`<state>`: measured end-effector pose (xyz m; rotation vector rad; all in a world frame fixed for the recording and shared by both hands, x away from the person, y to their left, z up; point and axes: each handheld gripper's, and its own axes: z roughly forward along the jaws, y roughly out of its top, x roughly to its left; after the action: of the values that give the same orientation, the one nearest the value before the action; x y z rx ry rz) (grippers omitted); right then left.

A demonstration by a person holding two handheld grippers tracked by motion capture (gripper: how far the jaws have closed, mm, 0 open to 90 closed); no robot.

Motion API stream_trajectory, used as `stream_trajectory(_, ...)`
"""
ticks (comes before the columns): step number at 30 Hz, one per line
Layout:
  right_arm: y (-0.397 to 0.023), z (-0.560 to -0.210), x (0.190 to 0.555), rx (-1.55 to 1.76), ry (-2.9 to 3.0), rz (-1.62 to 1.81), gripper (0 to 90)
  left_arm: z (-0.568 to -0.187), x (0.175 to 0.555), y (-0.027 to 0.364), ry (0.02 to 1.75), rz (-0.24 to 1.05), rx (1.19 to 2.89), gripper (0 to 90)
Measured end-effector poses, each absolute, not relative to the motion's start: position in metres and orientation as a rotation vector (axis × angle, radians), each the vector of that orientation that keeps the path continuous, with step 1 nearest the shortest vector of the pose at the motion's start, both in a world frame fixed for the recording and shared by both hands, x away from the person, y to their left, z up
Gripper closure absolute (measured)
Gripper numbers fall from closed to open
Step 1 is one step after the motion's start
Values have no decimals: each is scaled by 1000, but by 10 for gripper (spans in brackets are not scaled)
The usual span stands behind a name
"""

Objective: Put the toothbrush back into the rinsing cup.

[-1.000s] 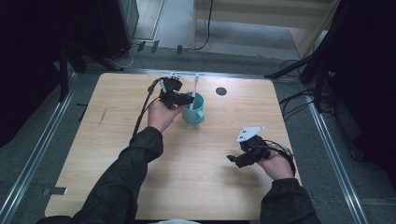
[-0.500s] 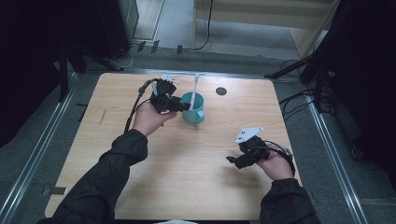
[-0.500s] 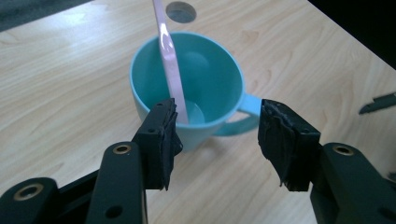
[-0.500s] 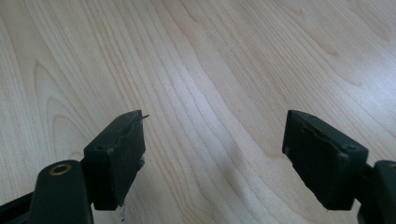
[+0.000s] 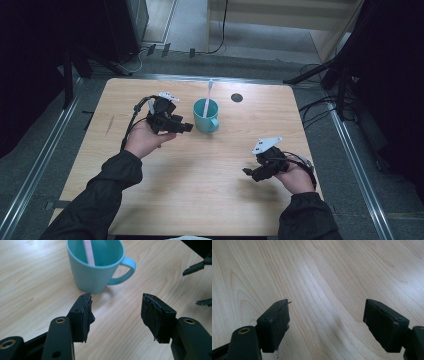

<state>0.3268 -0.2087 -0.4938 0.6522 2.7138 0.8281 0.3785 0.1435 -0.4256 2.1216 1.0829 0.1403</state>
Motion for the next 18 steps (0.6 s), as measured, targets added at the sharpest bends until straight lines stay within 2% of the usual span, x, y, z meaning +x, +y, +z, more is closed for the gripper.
stream_trajectory(18,-211,-495,326,667,2710,811,209,-464,341,190,1142,101,2126,406)
